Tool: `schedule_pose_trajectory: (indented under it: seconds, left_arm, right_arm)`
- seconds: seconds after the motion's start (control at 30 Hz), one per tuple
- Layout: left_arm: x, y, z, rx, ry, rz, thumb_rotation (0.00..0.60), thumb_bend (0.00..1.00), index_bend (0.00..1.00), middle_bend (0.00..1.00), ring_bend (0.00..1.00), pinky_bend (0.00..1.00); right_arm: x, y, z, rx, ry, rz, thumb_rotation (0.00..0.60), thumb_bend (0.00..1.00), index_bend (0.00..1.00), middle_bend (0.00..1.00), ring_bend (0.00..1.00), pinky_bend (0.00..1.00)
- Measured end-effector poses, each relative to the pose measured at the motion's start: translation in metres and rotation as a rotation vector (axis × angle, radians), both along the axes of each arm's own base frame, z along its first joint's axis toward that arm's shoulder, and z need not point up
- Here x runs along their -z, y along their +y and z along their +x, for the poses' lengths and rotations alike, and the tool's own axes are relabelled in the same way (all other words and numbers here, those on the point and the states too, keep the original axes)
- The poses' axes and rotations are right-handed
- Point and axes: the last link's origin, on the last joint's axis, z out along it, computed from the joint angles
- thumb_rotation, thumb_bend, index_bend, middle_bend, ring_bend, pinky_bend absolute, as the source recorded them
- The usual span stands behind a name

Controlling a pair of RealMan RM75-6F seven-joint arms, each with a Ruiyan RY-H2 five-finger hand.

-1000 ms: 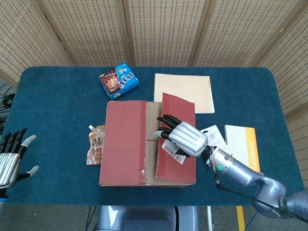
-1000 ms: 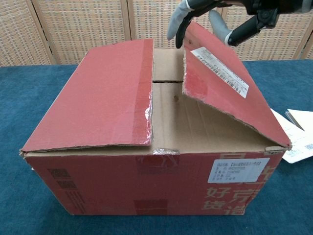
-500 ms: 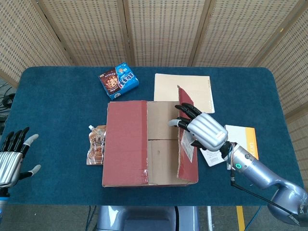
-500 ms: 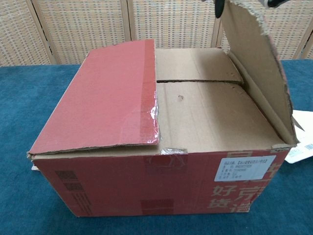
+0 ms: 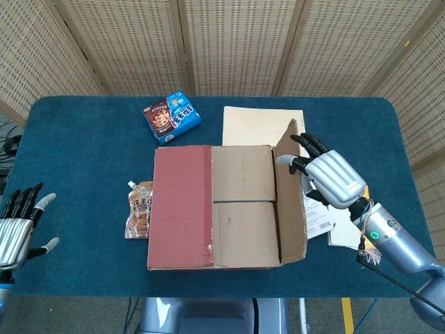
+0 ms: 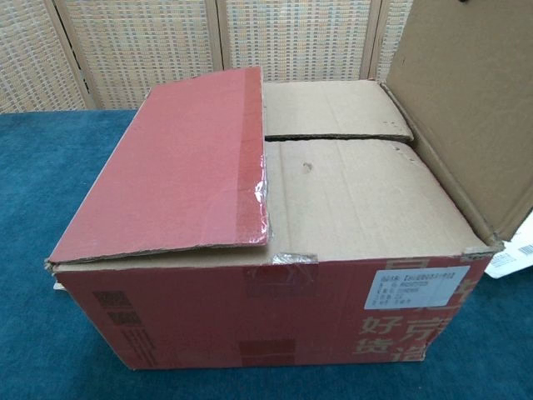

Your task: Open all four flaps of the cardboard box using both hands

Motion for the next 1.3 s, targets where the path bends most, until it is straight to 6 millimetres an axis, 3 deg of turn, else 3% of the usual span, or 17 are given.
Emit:
schedule_pose_trajectory:
  seconds: [0.33,0.5,0.87,1.1,1.3]
  left_arm:
    - [0.0,0.001,0.003,0.009,0.004,-0.001,0.6,0.17,0.14,0.0,0.02,0.0]
    - [0.001,0.001,0.005,0.015,0.009,-0.007,0.6,0.17,0.14,0.0,0.02,0.0]
    - [-0.004,0.014,0.022,0.119,0.054,-0.05,0.6,0.17,0.14,0.0,0.02,0.0]
    - [-0.009,0.034,0.049,0.258,0.075,-0.157,0.6,0.25,0.14,0.0,0.01,0.0]
    - [-0.013,0.058,0.09,0.438,0.093,-0.283,0.6,0.28,0.14,0.0,0.0,0.0]
  right_arm:
    - [-0.026,-0.003,-0.023,0.063,-0.006,-0.077,0.6,0.98,0.25,0.45,0.05,0.05]
    - [-0.038,-0.002,-0.045,0.122,-0.016,-0.12,0.6,0.98,0.25,0.44,0.05,0.05]
    - [-0.039,0.008,-0.067,0.184,-0.025,-0.146,0.6,0.96,0.25,0.31,0.05,0.05]
    - [-0.032,0.019,-0.078,0.208,0.015,-0.171,0.6,0.96,0.23,0.28,0.02,0.05]
    - [-0.023,0.035,-0.089,0.241,0.03,-0.2,0.6,0.96,0.22,0.26,0.01,0.05]
